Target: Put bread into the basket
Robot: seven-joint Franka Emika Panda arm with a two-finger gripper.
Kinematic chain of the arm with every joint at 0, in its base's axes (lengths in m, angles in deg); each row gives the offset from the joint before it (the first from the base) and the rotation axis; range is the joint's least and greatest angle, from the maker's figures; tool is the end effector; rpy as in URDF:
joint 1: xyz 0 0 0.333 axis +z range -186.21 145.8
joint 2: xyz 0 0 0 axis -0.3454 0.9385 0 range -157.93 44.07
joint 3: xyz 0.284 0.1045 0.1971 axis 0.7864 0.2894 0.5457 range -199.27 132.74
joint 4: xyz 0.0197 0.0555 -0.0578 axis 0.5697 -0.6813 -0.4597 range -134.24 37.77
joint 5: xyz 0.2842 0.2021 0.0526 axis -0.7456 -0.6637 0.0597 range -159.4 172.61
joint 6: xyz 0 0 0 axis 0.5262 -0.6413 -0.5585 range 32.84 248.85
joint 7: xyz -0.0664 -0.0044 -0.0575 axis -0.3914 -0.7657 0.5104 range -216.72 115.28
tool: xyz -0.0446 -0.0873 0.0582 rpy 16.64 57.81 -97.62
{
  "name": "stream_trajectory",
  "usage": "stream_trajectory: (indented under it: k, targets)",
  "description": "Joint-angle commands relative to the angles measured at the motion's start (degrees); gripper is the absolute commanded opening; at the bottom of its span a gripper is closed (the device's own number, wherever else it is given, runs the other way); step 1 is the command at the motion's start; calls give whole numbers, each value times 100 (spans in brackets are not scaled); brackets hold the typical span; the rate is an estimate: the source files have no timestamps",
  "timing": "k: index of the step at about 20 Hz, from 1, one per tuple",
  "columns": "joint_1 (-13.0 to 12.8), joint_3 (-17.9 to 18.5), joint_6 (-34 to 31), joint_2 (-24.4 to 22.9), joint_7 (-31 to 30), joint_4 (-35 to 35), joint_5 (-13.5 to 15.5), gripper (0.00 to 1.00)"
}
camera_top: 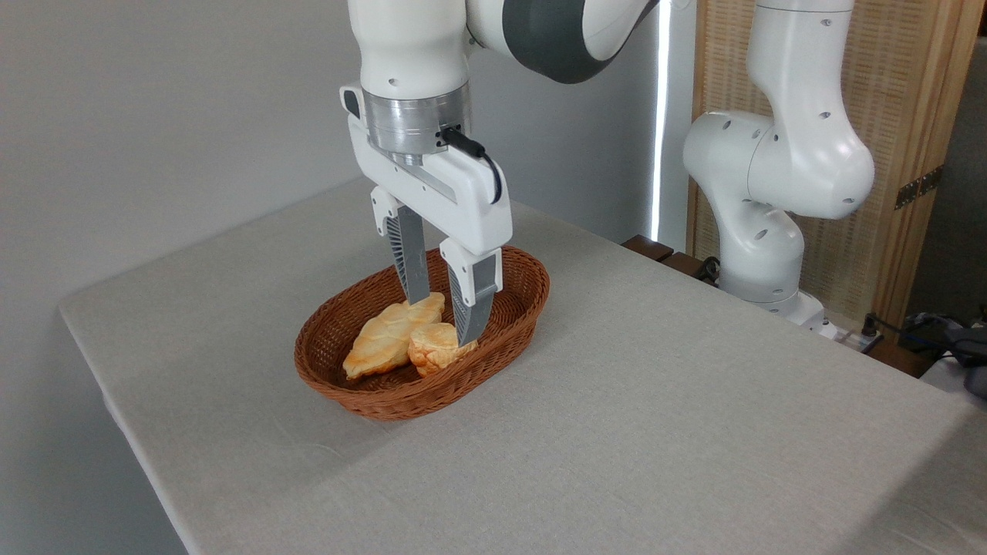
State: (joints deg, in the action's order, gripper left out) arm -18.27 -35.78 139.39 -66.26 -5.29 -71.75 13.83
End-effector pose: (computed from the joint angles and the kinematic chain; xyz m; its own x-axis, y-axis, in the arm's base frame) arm 0.4661 -0.0171 0.5873 0.7167 -0.6906 0.0971 -0.6970 -0.7141 0.0653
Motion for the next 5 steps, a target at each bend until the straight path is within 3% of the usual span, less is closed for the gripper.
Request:
stream_trajectory:
  k: [1,5]
  targets:
    - [-53,49,63,37,-350,58,-81,100]
    - [-53,67,37,28,-333,58,-90,100]
